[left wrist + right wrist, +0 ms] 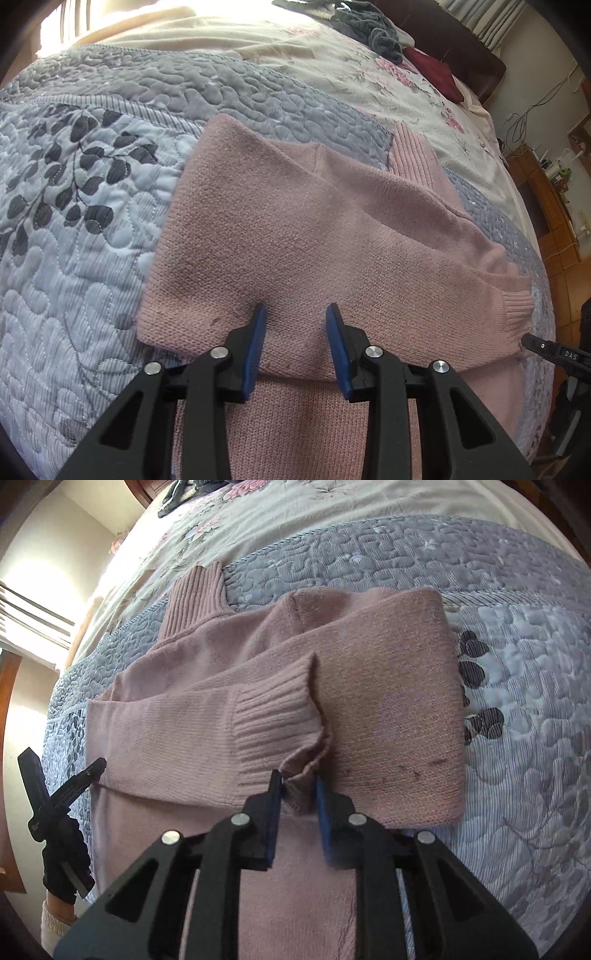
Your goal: Fold small clothes
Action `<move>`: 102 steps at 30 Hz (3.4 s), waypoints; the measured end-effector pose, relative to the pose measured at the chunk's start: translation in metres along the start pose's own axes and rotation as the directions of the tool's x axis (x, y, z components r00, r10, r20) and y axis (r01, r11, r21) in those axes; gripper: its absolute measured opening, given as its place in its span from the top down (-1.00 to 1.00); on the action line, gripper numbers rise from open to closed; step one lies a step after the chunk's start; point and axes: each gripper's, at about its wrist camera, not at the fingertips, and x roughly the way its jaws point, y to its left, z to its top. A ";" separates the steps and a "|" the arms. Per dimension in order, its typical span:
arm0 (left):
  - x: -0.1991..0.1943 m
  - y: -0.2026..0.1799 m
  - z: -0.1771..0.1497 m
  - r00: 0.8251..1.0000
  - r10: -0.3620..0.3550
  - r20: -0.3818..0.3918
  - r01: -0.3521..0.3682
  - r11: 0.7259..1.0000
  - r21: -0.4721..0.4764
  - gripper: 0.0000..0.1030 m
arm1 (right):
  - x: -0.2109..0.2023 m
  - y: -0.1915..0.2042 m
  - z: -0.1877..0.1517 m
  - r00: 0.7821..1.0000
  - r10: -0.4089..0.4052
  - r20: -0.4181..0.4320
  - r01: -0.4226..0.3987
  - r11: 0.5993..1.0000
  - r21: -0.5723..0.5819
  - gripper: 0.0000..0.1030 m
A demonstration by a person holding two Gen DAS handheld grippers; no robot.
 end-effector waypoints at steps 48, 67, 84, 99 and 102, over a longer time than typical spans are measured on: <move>0.106 -0.124 0.159 0.987 -0.135 -0.091 0.146 0.982 0.123 -0.26 | 0.105 0.067 0.210 0.963 0.264 -0.050 -0.264 0.965 -0.003 0.09; 0.091 -0.118 0.154 0.942 -0.334 0.021 0.332 0.941 0.070 0.78 | 0.085 0.083 0.205 0.903 0.429 0.033 -0.422 0.897 -0.131 0.84; -0.003 -0.101 0.020 0.909 -0.401 0.115 0.366 0.898 0.245 0.78 | 0.021 0.098 0.053 0.934 0.349 0.071 -0.287 0.855 -0.431 0.80; -0.007 -0.067 -0.042 0.915 -0.402 -0.033 0.403 0.913 0.066 0.24 | 0.028 0.060 -0.012 0.921 0.389 -0.032 -0.387 0.901 -0.195 0.23; 0.005 -0.082 -0.038 0.920 -0.382 -0.085 0.387 0.920 0.055 0.20 | 0.041 0.069 -0.006 0.918 0.391 -0.065 -0.396 0.907 -0.141 0.22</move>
